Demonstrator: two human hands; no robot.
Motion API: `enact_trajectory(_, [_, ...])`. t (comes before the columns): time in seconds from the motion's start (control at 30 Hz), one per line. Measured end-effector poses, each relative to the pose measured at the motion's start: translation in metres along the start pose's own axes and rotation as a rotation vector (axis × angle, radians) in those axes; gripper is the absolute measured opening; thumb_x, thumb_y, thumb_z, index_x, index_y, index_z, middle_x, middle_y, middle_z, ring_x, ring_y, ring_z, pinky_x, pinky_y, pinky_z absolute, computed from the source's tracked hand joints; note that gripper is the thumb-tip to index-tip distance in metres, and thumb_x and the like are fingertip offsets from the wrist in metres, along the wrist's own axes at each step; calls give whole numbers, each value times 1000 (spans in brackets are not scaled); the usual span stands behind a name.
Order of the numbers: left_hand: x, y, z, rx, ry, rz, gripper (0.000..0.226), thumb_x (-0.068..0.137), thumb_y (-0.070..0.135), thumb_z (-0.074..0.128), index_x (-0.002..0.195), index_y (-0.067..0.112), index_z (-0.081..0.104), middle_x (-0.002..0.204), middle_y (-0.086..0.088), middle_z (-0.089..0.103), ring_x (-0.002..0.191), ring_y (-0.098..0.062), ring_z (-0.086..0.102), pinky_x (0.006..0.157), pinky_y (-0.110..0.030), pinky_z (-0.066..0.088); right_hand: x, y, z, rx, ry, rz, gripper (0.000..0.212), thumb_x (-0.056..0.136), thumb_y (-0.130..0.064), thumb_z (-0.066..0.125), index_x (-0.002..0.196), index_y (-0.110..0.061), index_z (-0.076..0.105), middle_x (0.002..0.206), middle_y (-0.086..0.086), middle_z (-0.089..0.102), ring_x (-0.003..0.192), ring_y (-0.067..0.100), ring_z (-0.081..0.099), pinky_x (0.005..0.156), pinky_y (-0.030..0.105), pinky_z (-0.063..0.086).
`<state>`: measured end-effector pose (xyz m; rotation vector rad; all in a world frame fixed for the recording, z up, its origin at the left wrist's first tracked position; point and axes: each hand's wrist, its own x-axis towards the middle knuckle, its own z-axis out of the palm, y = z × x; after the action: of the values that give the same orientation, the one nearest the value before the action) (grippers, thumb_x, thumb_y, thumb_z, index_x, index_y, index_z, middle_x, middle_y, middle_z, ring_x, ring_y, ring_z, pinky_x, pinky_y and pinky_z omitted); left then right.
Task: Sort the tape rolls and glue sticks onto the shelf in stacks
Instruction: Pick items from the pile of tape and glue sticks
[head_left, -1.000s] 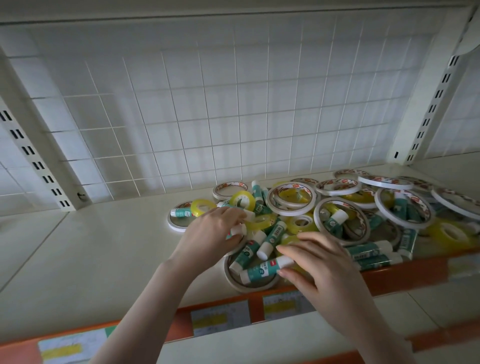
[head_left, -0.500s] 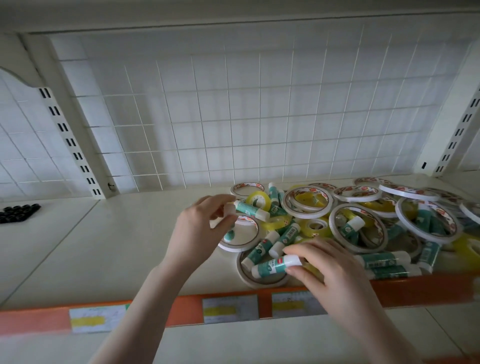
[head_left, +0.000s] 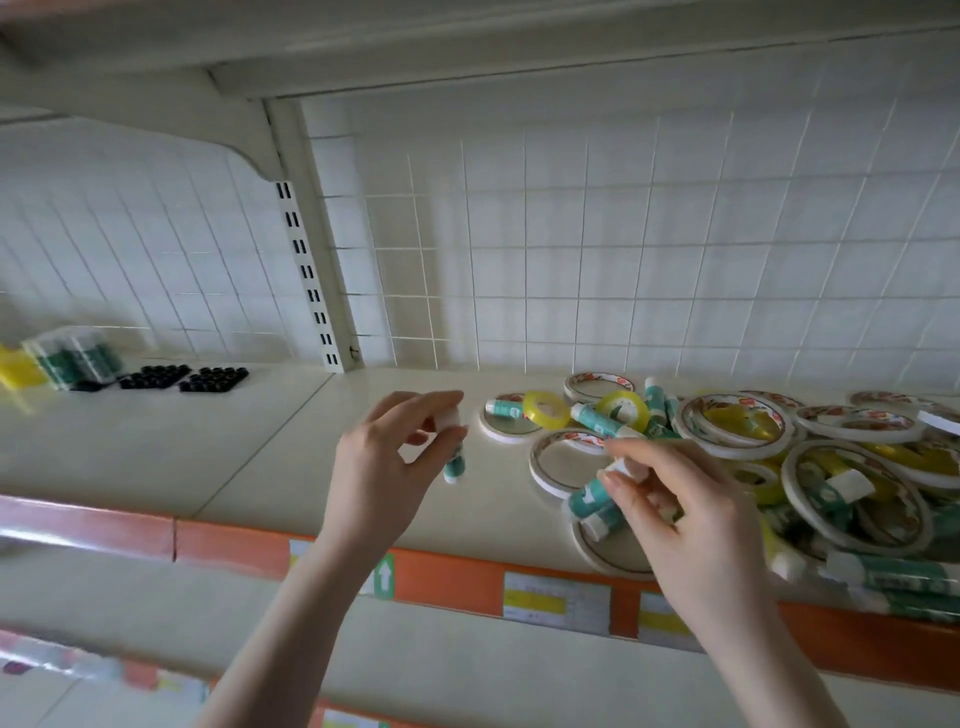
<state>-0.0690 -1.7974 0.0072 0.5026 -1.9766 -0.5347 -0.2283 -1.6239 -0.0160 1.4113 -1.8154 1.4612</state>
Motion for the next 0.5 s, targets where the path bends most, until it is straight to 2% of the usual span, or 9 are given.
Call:
enact_trajectory(0.1, [-2,-9,-23,22,36,10,27,76,29,67,102,35,67,92,17,62,68,-8,64,65,-11,46,3,-17,18,-1,-5,-22,16,78,-18,65,92,-11,70,77,-6,56,65,6,51,61,13,43])
enact_trajectory(0.23, [-5,-28,-65,54,95,7,29,74,22,68,103,30,69,90,19,63,73,-6,63,60,-1,37,5,-44,54,28,-11,-38,17,79,-22,65,91,-11,70,78,-5,57,65,5,51,63,8,42])
enact_trajectory(0.33, [-7,-52,-106,97,134,25,28,74,25,67,102,26,70,90,19,62,72,-6,63,61,-1,38,6,-72,93,48,-25,-35,18,76,-20,66,91,-10,70,76,-3,59,65,7,52,63,14,44])
enact_trajectory(0.5, [-12,-111,-186,127,160,19,28,73,25,68,101,21,71,89,19,62,71,-8,60,62,-5,41,5,-131,173,45,-33,-17,18,72,-17,67,89,-12,70,75,-7,58,66,5,53,63,9,41])
